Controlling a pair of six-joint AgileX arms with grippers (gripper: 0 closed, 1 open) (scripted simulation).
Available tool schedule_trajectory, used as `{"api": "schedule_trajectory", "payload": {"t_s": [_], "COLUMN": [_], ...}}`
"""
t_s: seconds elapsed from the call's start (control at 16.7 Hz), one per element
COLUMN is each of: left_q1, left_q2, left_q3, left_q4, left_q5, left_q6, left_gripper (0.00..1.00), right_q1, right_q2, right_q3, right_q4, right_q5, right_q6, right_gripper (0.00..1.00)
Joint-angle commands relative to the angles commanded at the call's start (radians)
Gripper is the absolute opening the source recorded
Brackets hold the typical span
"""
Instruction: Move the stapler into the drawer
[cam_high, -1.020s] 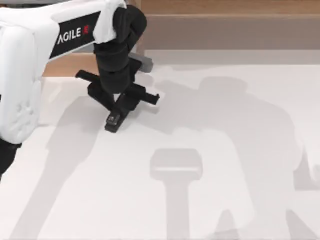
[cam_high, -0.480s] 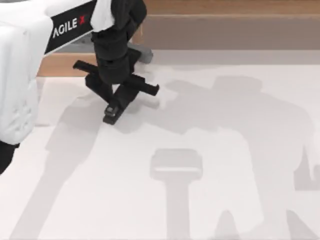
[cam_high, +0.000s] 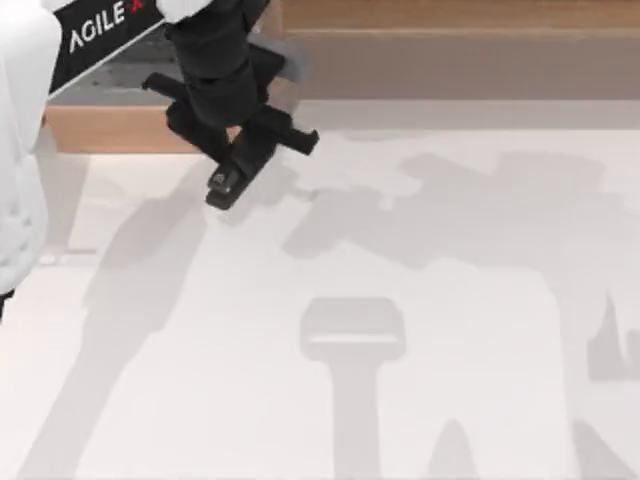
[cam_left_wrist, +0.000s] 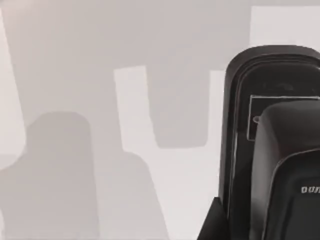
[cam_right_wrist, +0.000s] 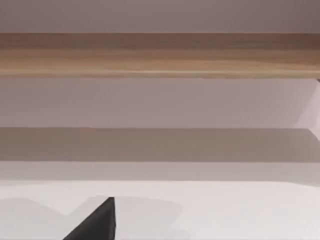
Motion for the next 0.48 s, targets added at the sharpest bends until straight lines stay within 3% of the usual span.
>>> {"api": "schedule_trajectory", "payload": {"t_s": [0.24, 0.48], "left_q1": [0.066, 0.228], "left_q2": [-0.208, -0.351], "left_q3": [0.101, 0.206], "left_q4": [-0.029, -0.032], "left_q5": [0.035, 0.061], "left_q6": [0.17, 0.327], "left_gripper": [0.0, 0.0], "right_q1": [0.0, 0.0], "right_q2": [0.0, 0.0], "right_q3": [0.0, 0.0], "right_q4": [0.0, 0.0], "right_q5": [0.0, 0.0], "right_q6": [0.0, 0.0], "right_gripper": [1.0, 1.0]}}
